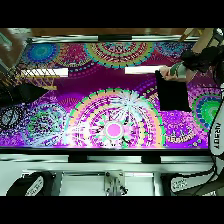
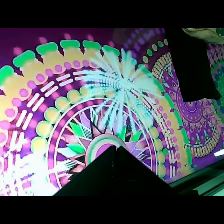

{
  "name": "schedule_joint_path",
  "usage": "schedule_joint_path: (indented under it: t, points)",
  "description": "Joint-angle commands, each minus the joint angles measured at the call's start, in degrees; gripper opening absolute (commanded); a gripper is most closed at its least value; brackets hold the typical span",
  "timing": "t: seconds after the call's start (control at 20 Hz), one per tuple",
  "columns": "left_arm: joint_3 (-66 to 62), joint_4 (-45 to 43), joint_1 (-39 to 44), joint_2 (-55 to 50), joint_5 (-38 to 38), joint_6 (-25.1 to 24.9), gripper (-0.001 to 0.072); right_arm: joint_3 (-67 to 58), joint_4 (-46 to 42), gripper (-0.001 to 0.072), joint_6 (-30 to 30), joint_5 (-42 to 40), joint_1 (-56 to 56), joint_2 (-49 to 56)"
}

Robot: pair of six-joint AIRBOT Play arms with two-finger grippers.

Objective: Fold the shirts.

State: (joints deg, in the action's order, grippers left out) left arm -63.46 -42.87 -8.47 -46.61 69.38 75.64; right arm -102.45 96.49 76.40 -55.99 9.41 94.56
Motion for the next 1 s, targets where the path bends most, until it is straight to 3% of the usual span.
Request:
schedule_joint_path:
  t: [0.0, 0.2, 0.45, 0.75, 0.8, 0.85, 0.95]
  points:
    - [0.0, 0.0, 0.0, 0.0, 0.3, -0.1, 0.0036, 0.0, -5.5, 0.0066, -1.2, -11.3, 0.1, -1.6]
    - [0.0, 0.0, 0.0, 0.0, 0.3, -0.2, 0.0035, 4.2, -6.8, 0.0066, -1.2, -18.1, 0.1, -1.3]
    - [0.0, 0.0, 0.0, 0.0, 0.3, -0.2, 0.0036, 12.3, -7.1, 0.0067, -3.1, -16.7, 0.1, -1.3]
    - [0.0, 0.0, 0.0, 0.0, 0.3, -0.2, 0.0036, 13.3, -8.6, 0.0085, -6.1, -16.0, 0.1, -1.3]
    - [0.0, 0.0, 0.0, 0.0, 0.3, -0.2, 0.0036, 13.3, -8.6, 0.0184, -6.1, -16.0, 0.1, -1.3]
    - [0.0, 0.0, 0.0, 0.0, 0.3, -0.2, 0.0036, 13.3, -9.3, 0.0428, -5.5, -16.5, 0.1, -1.2]
    - [0.0, 0.0, 0.0, 0.0, 0.3, -1.1, 0.0036, 13.3, -10.7, 0.0468, -4.0, -18.9, 0.1, -1.1]
